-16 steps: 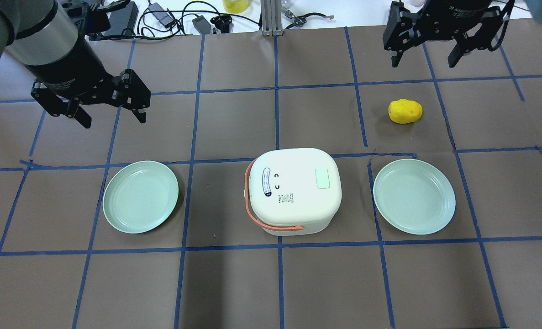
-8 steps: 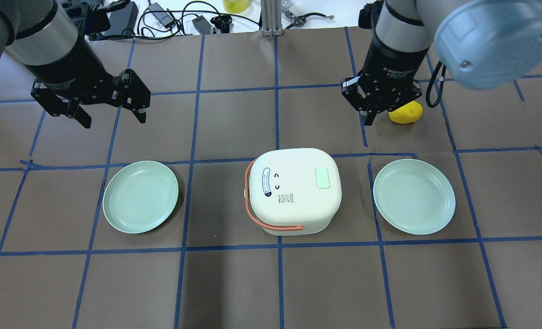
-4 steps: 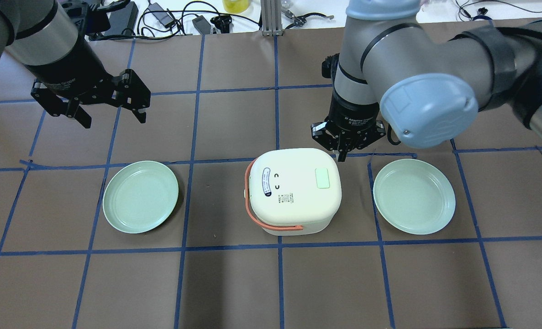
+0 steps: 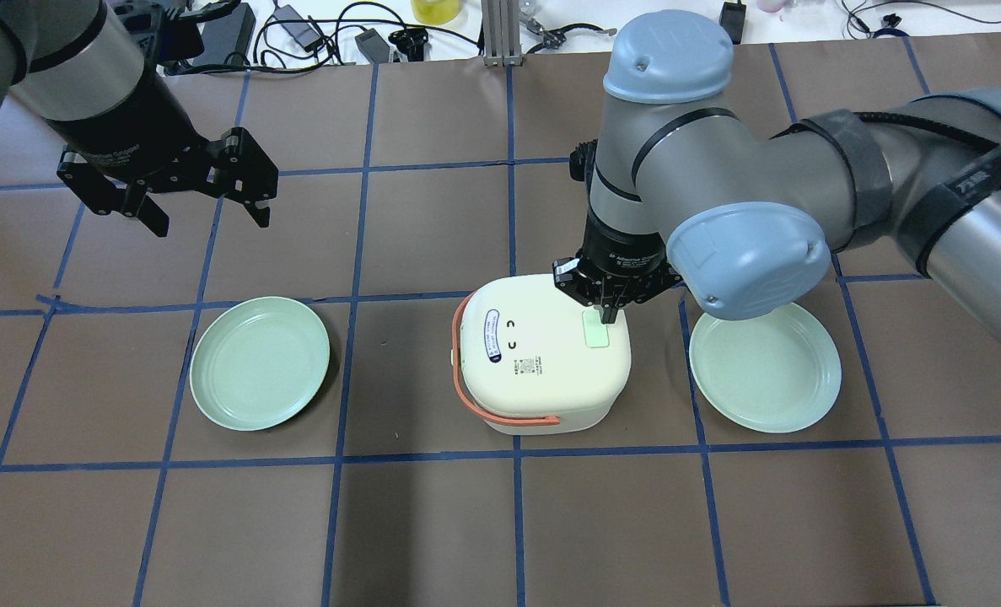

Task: Press rice cooker button
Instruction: 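Move the right gripper down over the white rice cooker's lid button, then press the lid release button with the closed right gripper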

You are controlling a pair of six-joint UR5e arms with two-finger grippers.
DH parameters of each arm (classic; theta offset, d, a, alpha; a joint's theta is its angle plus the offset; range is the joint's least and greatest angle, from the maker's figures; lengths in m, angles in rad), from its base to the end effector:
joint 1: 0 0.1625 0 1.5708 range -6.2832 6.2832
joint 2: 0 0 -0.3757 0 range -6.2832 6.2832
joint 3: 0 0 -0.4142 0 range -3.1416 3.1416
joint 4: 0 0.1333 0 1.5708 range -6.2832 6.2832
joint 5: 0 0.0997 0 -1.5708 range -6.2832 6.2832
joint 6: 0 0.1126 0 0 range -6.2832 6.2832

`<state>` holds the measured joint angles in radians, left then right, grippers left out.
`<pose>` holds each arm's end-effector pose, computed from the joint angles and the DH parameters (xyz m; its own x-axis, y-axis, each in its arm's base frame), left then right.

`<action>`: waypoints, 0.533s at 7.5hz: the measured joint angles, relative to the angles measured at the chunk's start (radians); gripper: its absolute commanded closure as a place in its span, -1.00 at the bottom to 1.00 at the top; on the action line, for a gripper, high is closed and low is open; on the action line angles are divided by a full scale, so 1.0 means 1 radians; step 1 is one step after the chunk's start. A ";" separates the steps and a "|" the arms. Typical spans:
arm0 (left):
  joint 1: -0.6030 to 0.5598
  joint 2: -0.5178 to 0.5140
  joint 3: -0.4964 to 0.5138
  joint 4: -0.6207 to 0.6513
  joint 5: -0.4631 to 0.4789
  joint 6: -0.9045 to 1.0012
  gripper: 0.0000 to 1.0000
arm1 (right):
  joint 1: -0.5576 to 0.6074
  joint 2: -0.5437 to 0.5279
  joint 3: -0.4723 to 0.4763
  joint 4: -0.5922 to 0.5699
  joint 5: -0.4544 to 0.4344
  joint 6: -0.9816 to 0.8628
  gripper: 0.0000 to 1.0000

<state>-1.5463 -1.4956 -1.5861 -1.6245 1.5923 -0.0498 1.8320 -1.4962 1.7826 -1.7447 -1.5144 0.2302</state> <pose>-0.1189 -0.4887 0.4500 -0.9970 -0.0744 -0.0212 -0.0742 0.9972 -0.0072 0.2671 -0.4584 0.2972 -0.9992 -0.0260 -0.0289 -0.0294 0.9921 0.1221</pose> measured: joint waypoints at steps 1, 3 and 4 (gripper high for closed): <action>0.000 0.000 0.000 0.000 0.000 0.000 -1.00 | 0.005 0.001 0.009 -0.003 0.001 0.001 0.94; 0.000 0.000 0.000 0.000 0.000 0.001 -1.00 | 0.011 0.002 0.017 -0.005 0.002 0.001 0.94; 0.000 0.000 0.000 0.000 0.000 0.001 -1.00 | 0.011 0.002 0.018 -0.005 0.002 0.001 0.25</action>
<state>-1.5462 -1.4956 -1.5861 -1.6245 1.5923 -0.0492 1.8433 -1.4942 1.8002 -1.7502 -1.5128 0.2316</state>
